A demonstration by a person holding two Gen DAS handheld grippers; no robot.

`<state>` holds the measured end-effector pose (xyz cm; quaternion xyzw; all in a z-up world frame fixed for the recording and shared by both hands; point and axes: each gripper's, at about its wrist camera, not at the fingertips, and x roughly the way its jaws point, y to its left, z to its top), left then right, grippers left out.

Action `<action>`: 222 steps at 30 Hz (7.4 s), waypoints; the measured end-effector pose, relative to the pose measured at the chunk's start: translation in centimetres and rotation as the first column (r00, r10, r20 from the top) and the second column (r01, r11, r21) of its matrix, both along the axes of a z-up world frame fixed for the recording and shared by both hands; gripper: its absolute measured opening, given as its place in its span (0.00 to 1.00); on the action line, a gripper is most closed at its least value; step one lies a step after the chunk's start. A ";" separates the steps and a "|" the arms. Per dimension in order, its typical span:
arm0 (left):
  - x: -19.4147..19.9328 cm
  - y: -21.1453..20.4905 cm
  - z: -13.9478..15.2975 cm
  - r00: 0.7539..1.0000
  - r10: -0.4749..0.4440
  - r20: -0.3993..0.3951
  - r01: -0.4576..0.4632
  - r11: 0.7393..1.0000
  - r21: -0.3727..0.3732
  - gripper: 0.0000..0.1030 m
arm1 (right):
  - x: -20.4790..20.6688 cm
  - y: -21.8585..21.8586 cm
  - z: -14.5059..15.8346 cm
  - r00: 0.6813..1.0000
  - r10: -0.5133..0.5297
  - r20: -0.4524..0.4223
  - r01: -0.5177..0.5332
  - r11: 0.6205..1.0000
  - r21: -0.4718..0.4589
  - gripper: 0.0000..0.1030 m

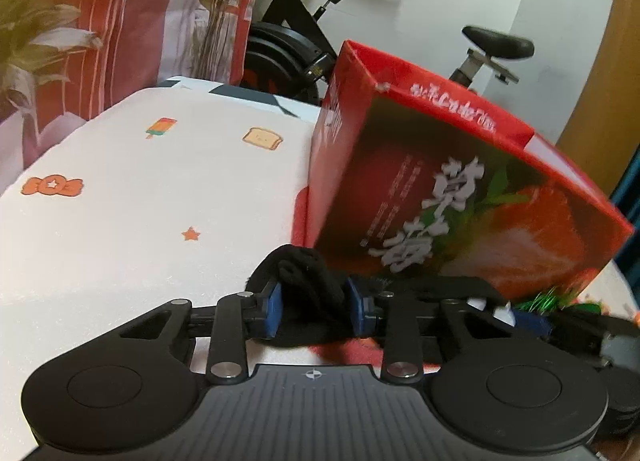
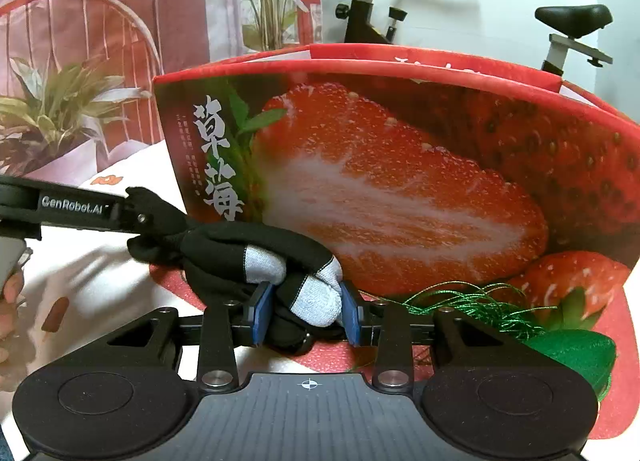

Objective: Organize soft objects
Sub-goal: 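Close both grippers on the black glove with white fingertips, then carry the black glove with both grippers above the red box, then open both grippers to drop the glove into the box, then move both tools down to the green tasseled pouch beside the box, then close the left gripper on the green pouch while the right gripper steadies it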

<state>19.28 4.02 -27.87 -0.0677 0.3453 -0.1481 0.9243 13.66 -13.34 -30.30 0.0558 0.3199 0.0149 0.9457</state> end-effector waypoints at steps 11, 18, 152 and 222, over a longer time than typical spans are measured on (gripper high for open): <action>-1.8 0.1 0.1 1.000 0.003 -0.011 -0.003 1.000 0.016 0.24 | -0.2 1.3 0.4 0.998 0.064 -0.011 -0.065 0.996 -0.056 0.22; -3.9 -0.2 1.2 0.998 -0.045 0.041 0.044 0.999 0.028 0.20 | -1.9 1.2 1.5 1.000 0.022 -0.004 -0.022 0.999 -0.039 0.16; -4.3 -5.7 1.9 0.998 -0.067 0.000 0.067 0.997 0.049 0.99 | -5.4 -8.0 2.6 0.966 -0.175 -0.191 0.175 0.984 -0.016 0.77; -0.3 -8.8 2.9 0.953 -0.300 -0.036 0.275 0.910 -0.310 0.48 | -3.1 -2.8 6.6 0.997 0.065 -0.048 -0.067 0.997 -0.039 0.47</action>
